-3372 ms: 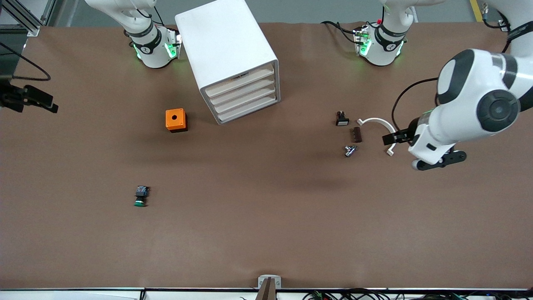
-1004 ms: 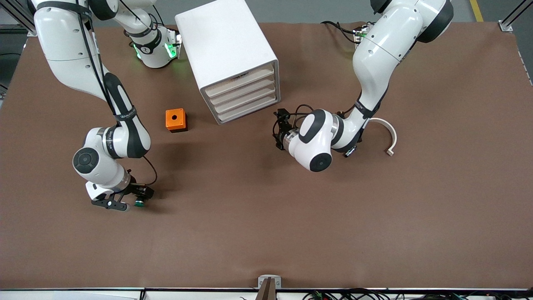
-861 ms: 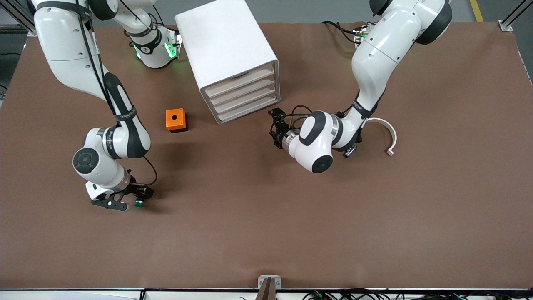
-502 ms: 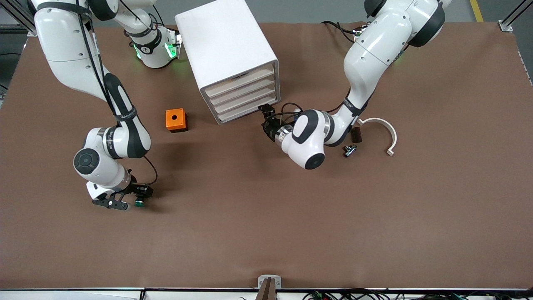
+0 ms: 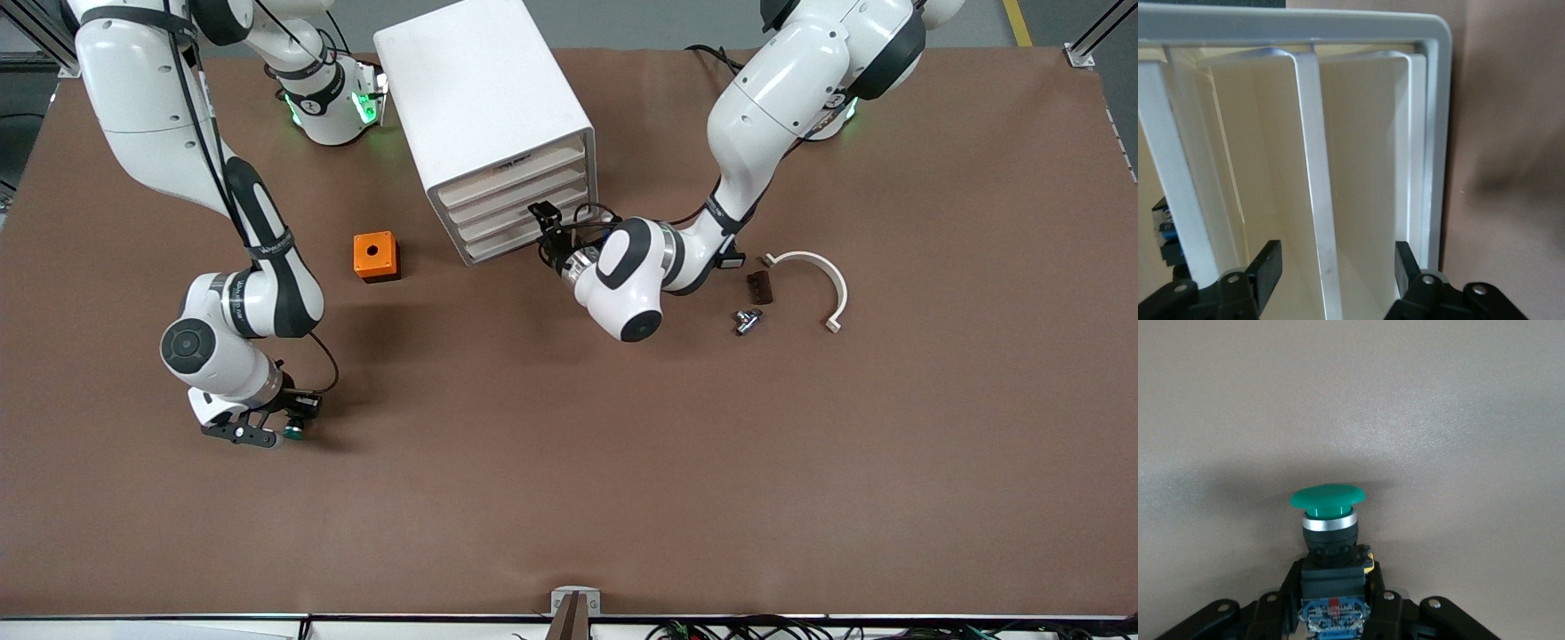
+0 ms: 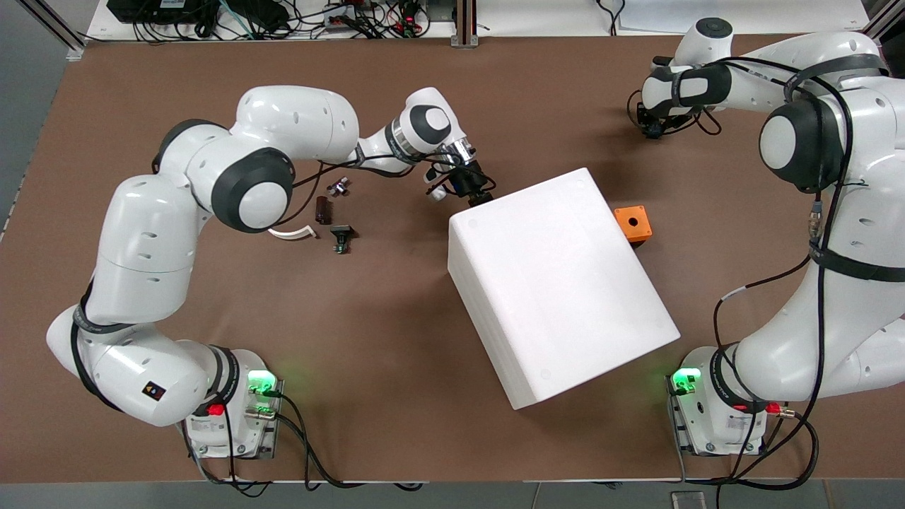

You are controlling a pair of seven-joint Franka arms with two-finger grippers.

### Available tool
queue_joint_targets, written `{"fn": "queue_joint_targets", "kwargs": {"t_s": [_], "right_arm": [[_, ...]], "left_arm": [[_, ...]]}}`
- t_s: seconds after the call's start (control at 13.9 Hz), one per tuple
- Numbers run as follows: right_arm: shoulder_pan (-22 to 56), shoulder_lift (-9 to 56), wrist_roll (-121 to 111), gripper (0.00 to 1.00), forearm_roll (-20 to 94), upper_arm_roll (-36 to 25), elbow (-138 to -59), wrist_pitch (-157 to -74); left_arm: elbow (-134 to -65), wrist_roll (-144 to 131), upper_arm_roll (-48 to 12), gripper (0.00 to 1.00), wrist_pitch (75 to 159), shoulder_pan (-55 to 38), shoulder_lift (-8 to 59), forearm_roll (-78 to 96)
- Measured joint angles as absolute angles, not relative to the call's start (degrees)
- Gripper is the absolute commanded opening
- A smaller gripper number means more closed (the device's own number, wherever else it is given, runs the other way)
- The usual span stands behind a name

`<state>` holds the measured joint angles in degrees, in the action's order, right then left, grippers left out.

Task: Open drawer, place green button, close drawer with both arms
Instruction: 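Pull the drawer open with the left gripper while the right carries the button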

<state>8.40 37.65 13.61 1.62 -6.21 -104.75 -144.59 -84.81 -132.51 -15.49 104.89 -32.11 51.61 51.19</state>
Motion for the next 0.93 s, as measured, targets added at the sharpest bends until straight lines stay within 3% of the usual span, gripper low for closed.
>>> {"fn": "queue_joint_targets", "kwargs": {"t_s": [0.29,0.65,0.93], "right_arm": [[8.6,37.2,14.7,0.00,3.5,-6.0,-103.8,-142.4],[11.3,33.0,23.8,0.00,3.6,-5.5,-103.0,-136.9],[14.6,29.7,30.8,0.00,3.7,-5.2,-101.7,-130.8]], "left_arm": [[-84.8,-132.6,-15.5,0.48,104.9,-34.1,52.6,51.2],[-83.8,-132.5,-15.4,0.03,104.4,-34.7,52.7,51.2],[-81.8,-132.8,-12.6,0.01,102.5,-33.4,52.7,51.4]]}}
